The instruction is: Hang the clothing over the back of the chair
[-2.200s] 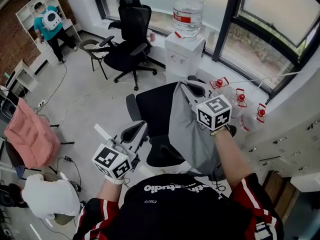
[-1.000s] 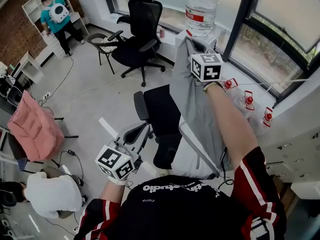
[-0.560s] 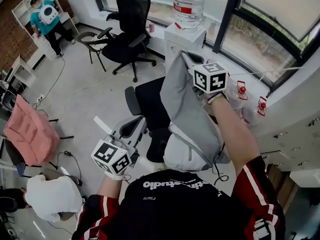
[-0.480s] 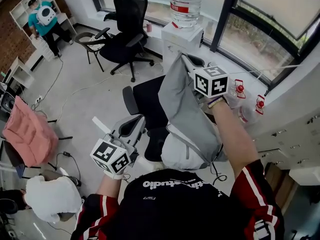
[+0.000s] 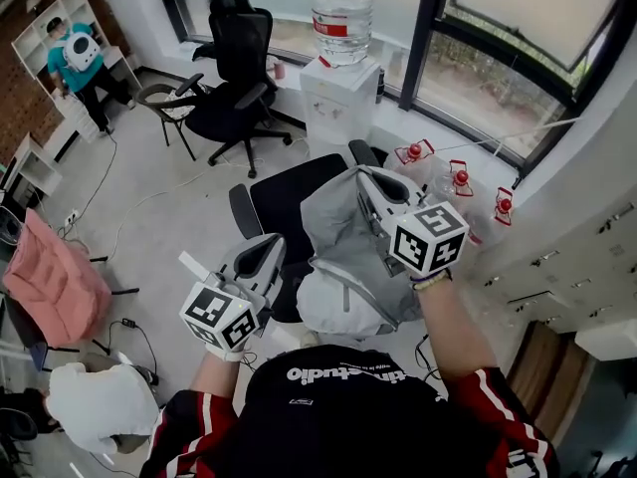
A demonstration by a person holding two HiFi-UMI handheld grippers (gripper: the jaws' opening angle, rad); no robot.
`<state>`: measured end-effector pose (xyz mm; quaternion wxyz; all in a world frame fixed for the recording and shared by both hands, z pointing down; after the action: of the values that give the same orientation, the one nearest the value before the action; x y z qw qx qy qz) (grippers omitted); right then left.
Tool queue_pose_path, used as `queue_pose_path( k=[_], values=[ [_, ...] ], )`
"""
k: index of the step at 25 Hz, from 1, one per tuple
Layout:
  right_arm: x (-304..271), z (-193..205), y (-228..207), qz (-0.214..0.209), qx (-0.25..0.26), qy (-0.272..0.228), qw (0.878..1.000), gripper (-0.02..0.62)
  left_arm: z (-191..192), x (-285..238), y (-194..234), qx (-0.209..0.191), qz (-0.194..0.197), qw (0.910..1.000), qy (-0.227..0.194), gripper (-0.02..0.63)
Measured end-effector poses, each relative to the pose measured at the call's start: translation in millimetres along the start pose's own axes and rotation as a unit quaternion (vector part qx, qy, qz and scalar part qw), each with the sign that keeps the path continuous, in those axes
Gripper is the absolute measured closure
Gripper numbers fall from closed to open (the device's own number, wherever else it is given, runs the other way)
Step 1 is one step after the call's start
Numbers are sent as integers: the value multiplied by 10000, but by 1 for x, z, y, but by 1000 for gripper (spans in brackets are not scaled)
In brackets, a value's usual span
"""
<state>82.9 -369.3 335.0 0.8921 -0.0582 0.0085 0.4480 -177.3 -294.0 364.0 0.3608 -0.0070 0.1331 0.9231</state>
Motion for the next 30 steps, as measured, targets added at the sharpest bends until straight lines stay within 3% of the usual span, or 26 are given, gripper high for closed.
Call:
queue_pose_path(
  k=[4, 10, 16, 30],
  values=[
    [43, 22, 12, -74, -180, 221, 9996, 577, 10, -6, -23, -54, -28, 10000, 6, 583],
    [76, 53, 26, -270, 25, 799, 9964, 575, 31, -7, -50, -69, -116, 9999, -2, 583],
    [99, 67, 29, -237, 204, 747, 9967, 570, 38, -5, -68, -143, -162, 9998, 21, 583],
    [114, 76, 24, -328, 177, 401, 9985, 367, 38, -21, -78, -291, -146, 9994, 96, 583]
  ],
)
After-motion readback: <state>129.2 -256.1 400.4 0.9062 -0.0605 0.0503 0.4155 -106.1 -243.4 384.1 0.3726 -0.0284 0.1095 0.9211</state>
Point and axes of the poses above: the fingertips, and each gripper's own axes: x backward along the fingers, y to its left, z out of its underside, the point moved 9 cm from there along x, backward along the fingers, and after that the axes turned 5 degrees about x, right-handed, at the moved point
